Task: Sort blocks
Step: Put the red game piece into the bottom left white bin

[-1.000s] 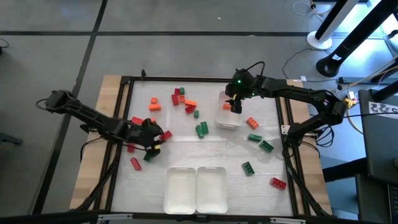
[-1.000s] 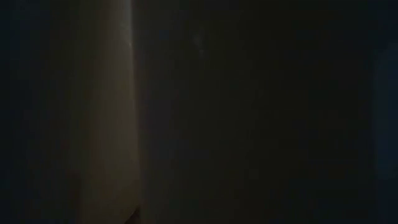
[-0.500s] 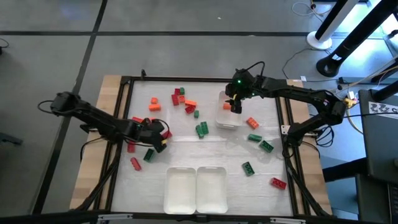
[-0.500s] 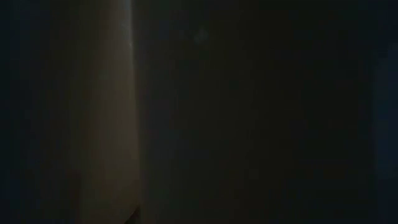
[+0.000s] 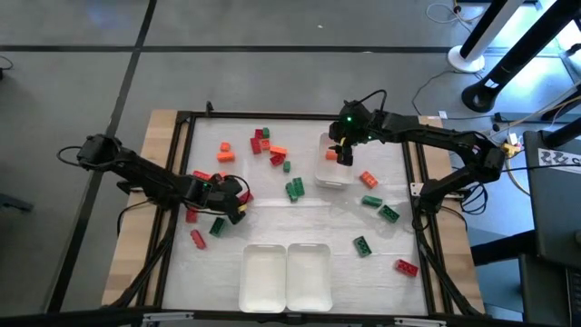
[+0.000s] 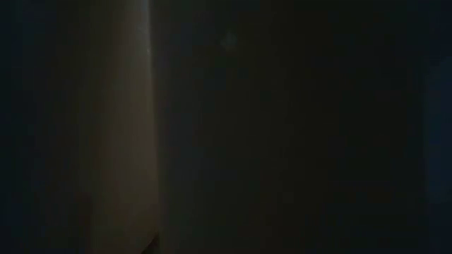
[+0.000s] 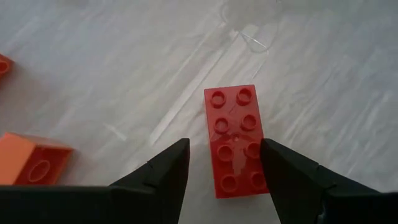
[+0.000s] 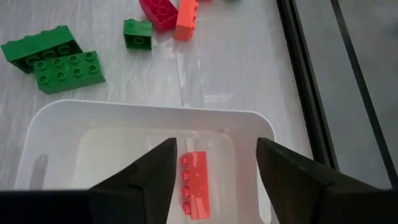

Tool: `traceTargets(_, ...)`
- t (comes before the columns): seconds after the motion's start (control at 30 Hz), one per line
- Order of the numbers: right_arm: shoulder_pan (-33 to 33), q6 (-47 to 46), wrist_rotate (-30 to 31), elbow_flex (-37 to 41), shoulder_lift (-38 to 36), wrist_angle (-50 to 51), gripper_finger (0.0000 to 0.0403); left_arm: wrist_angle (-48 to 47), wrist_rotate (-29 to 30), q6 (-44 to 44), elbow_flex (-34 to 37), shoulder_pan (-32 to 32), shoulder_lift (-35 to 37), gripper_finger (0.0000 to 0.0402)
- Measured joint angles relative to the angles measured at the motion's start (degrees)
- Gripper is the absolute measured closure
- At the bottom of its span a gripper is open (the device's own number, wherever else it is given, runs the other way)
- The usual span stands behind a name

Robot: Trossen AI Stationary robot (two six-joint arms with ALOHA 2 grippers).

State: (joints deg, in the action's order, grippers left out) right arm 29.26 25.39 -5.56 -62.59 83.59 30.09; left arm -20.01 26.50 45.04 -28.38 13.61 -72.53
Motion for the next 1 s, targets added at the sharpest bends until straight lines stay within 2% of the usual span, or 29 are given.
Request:
traceTargets(0.67,0.0,0.0,0.0,0.0,0.0,0.0,0.0182,0.0,-1.1,9.2,0.0,-0.1,0.0,0.0214)
traceTargets(1.0,0.0,0.0,0.0,0.0,0.0,0.0,0.0182,0.1,-1.2,10.7,0.1,-0.1,0.0,0.0172)
